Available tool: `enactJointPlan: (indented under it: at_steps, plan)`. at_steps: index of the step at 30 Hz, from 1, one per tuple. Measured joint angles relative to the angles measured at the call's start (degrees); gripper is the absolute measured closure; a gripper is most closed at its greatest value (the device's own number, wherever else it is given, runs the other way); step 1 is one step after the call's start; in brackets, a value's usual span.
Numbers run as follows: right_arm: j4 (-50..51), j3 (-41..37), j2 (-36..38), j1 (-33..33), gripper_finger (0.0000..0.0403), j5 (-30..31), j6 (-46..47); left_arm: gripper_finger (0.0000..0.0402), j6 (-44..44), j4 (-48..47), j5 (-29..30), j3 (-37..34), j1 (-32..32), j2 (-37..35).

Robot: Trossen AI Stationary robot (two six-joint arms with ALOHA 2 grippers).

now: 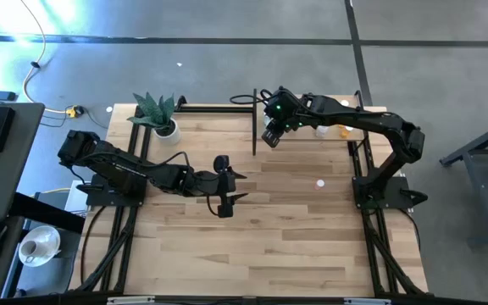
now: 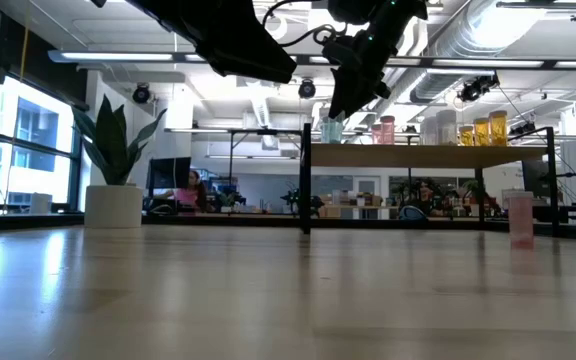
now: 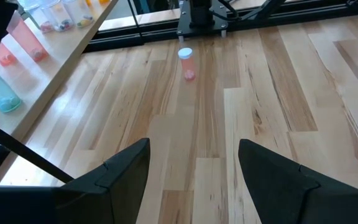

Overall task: Pick and place medicine bottles onto shelf by color
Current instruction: Put the green pill bottle on the shelf aligned with the other green pill bottle, then put the pink pill bottle on the shelf aligned with the pink pill bottle

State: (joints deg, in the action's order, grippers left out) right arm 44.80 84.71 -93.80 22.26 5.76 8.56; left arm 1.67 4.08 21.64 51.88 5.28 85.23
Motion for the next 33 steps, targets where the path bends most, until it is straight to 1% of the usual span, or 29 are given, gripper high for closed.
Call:
enactJointPlan:
  at_steps: [5,8,24,27,33]
  plan:
    - [0.0,0.0,-0.02,-0.02,0.0267,1.34,-0.02,0.0165,0.0,0.0,-0.01,0.0,0.0,0.0]
    - [-0.13,0.0,-0.02,0.0,0.026,1.96,-0.02,0.0165,0.0,0.0,0.0,0.0,0.0,0.0]
    - [-1.31,-0.02,-0.02,-0.02,0.0258,1.23,-0.02,0.0165,0.02,0.0,0.01,0.0,0.0,0.0]
    - [-1.27,-0.02,0.07,0.0,0.0258,2.77,-0.04,0.0165,0.02,0.0,-0.01,0.0,0.0,0.0]
    - [-1.14,-0.02,1.25,0.62,0.0258,2.42,0.11,0.0165,0.02,0.0,-0.01,0.0,0.01,0.0]
